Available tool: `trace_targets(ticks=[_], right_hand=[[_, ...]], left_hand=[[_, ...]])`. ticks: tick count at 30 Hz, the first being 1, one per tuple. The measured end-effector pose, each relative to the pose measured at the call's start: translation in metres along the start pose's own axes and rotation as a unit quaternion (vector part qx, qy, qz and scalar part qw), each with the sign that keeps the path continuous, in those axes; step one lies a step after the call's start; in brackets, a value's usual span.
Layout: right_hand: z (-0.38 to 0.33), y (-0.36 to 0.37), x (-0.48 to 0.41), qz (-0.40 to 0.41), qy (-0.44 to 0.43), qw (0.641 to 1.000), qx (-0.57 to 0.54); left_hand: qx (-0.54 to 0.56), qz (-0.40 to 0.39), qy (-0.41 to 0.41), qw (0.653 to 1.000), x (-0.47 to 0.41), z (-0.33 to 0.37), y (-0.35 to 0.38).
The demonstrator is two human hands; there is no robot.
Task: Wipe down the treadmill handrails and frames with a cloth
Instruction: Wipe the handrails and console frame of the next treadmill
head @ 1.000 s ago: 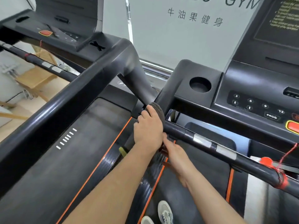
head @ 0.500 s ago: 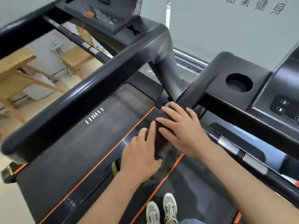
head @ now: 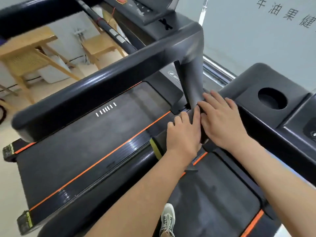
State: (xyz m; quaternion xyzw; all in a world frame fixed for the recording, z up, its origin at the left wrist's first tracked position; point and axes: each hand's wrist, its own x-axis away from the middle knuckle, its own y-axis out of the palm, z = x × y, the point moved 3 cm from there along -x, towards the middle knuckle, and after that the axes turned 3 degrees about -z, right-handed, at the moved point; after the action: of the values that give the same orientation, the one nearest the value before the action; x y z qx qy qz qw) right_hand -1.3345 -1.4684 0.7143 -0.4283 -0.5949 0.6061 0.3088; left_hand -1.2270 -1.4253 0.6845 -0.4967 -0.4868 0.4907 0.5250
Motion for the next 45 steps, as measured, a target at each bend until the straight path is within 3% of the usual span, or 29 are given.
trace_targets(ticks=[3,9,14,21,26,33,37,41,45], right_hand=[[-0.038,0.016,0.014,-0.039,-0.051,0.993,-0.095],[-0.129,0.028,0.04,-0.009,-0.048,0.997,-0.065],[-0.22,0.042,0.06,-0.006,-0.073,0.997,-0.039],[-0.2,0.038,0.051,0.004,-0.252,0.967,-0.039],[-0.157,0.035,0.036,0.031,-0.225,0.973,-0.025],[-0.077,0.022,0.002,0.039,-0.125,0.991,-0.036],[-0.035,0.02,-0.018,0.015,-0.049,0.999,-0.013],[-0.035,0.024,-0.023,-0.003,0.017,1.0,-0.016],[-0.073,0.032,0.0,0.014,0.028,0.999,-0.019]], left_hand=[[0.013,0.041,-0.022,0.999,0.035,-0.029,0.003],[0.044,0.056,-0.067,0.995,0.106,-0.098,0.002],[0.052,-0.041,-0.136,0.989,0.176,-0.161,-0.003],[0.004,-0.087,-0.118,0.989,0.189,-0.159,-0.008],[-0.001,-0.005,-0.078,0.997,0.155,-0.134,0.007],[0.037,-0.065,-0.068,0.995,0.078,-0.072,-0.011],[0.046,-0.038,-0.049,0.997,0.039,-0.045,-0.015],[0.058,-0.035,-0.034,0.997,0.037,-0.045,-0.009],[0.057,-0.049,-0.024,0.997,0.067,-0.074,-0.008]])
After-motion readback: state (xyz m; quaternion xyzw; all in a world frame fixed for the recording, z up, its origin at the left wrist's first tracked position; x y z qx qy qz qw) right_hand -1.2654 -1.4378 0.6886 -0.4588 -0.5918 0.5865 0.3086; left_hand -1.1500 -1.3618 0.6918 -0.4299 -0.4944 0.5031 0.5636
